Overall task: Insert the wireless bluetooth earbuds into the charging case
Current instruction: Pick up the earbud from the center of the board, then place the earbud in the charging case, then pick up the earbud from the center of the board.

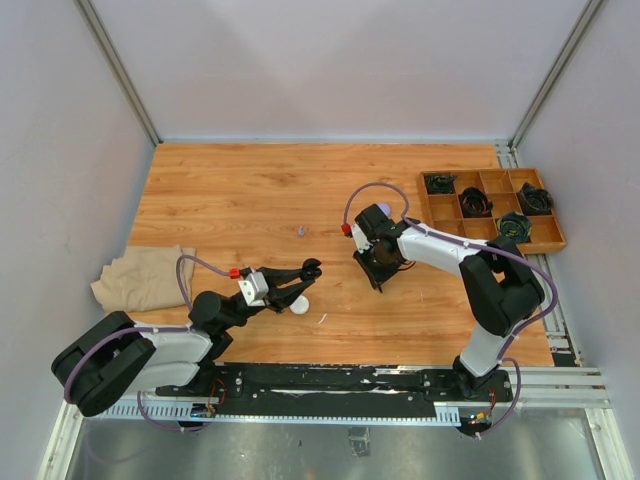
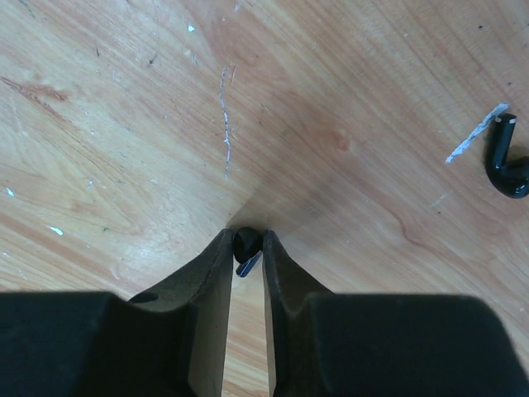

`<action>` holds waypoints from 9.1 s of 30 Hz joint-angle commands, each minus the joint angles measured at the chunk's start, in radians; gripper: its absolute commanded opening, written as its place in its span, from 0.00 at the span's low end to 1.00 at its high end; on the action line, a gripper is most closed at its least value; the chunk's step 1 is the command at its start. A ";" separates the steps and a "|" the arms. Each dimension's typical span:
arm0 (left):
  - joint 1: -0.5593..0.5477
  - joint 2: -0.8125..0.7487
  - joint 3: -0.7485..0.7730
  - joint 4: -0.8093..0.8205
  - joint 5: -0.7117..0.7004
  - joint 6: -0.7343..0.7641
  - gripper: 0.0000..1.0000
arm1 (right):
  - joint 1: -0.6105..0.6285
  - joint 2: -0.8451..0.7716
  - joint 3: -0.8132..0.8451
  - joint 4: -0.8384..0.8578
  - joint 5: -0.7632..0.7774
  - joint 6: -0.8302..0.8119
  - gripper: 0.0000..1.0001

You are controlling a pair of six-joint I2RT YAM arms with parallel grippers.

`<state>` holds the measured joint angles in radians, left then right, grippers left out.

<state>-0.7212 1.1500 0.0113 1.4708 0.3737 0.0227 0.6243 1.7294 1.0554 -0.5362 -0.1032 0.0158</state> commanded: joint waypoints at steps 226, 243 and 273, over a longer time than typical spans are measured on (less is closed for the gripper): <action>0.003 -0.185 -0.045 0.117 -0.100 0.103 0.00 | 0.207 -0.639 -0.127 0.114 0.175 -0.015 0.59; 0.003 -0.231 -0.088 0.013 -0.110 0.138 0.00 | -0.146 -0.224 -0.129 0.324 -0.035 -0.047 0.53; 0.003 -0.227 -0.080 -0.023 -0.104 0.149 0.00 | -0.226 0.020 -0.008 0.237 -0.143 -0.057 0.48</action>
<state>-0.7212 0.9272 0.0090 1.4334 0.2722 0.1539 0.4095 1.7618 1.0405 -0.2142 -0.2020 -0.0387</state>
